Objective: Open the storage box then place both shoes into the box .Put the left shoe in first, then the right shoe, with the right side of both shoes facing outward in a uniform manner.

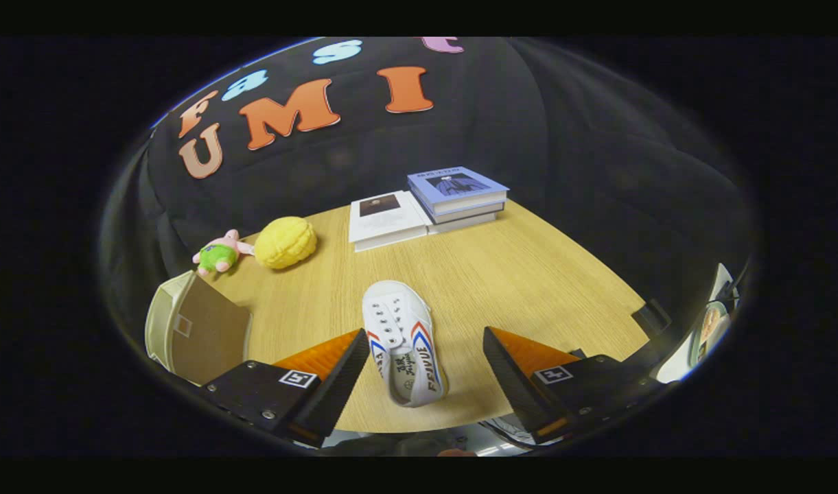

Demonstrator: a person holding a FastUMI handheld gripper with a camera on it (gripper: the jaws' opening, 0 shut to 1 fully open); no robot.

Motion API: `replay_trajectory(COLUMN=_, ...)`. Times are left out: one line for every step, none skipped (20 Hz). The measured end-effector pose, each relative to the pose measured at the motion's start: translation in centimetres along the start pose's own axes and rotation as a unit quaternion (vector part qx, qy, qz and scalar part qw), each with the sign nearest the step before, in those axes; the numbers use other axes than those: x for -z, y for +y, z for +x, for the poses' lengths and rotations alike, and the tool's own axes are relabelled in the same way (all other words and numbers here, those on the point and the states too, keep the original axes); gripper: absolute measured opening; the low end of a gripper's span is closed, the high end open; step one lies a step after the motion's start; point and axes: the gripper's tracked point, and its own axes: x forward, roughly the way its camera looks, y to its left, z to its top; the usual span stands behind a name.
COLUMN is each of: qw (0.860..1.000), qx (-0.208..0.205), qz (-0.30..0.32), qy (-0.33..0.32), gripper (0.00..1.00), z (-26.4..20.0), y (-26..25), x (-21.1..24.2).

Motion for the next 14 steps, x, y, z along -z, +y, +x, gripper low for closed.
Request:
replay_trajectory(qw=1.0, qx=0.0, qz=-0.005, qy=0.011, gripper=0.99, z=0.6, y=-0.3, x=0.8)
replay_trajectory(qw=1.0, qx=-0.003, qz=-0.011, qy=0.025, gripper=0.99, z=1.2, y=-0.3, x=1.7)
replay_trajectory(qw=0.999, qx=-0.007, qz=-0.017, qy=0.042, gripper=0.99, z=1.9, y=-0.2, x=2.6)
replay_trajectory(qw=0.998, qx=-0.01, qz=-0.024, qy=0.055, gripper=0.99, z=2.5, y=-0.1, x=3.3)
replay_trajectory(qw=0.997, qx=-0.01, qz=-0.032, qy=0.066, gripper=0.98, z=3.1, y=-0.2, x=4.0)
replay_trajectory(qw=0.996, qx=-0.007, qz=-0.04, qy=0.078, gripper=0.98, z=3.8, y=-0.3, x=4.7)
replay_trajectory(qw=0.995, qx=-0.007, qz=-0.044, qy=0.085, gripper=0.95, z=4.4, y=-0.4, x=5.1)
replay_trajectory(qw=0.995, qx=-0.006, qz=-0.042, qy=0.09, gripper=0.91, z=4.9, y=-0.4, x=5.4)
replay_trajectory(qw=0.995, qx=-0.006, qz=-0.035, qy=0.093, gripper=0.85, z=5.4, y=-0.4, x=5.5)
replay_trajectory(qw=0.995, qx=-0.007, qz=-0.027, qy=0.099, gripper=0.81, z=6.0, y=-0.4, x=5.8)
replay_trajectory(qw=0.994, qx=-0.016, qz=-0.018, qy=0.108, gripper=0.74, z=6.4, y=-0.1, x=6.0)
replay_trajectory(qw=0.994, qx=-0.027, qz=-0.003, qy=0.106, gripper=0.66, z=6.6, y=0.2, x=5.7)
replay_trajectory(qw=0.993, qx=-0.038, qz=0.006, qy=0.108, gripper=0.59, z=6.8, y=0.6, x=5.6)
replay_trajectory(qw=0.993, qx=-0.044, qz=0.015, qy=0.109, gripper=0.53, z=6.6, y=1.0, x=5.9)
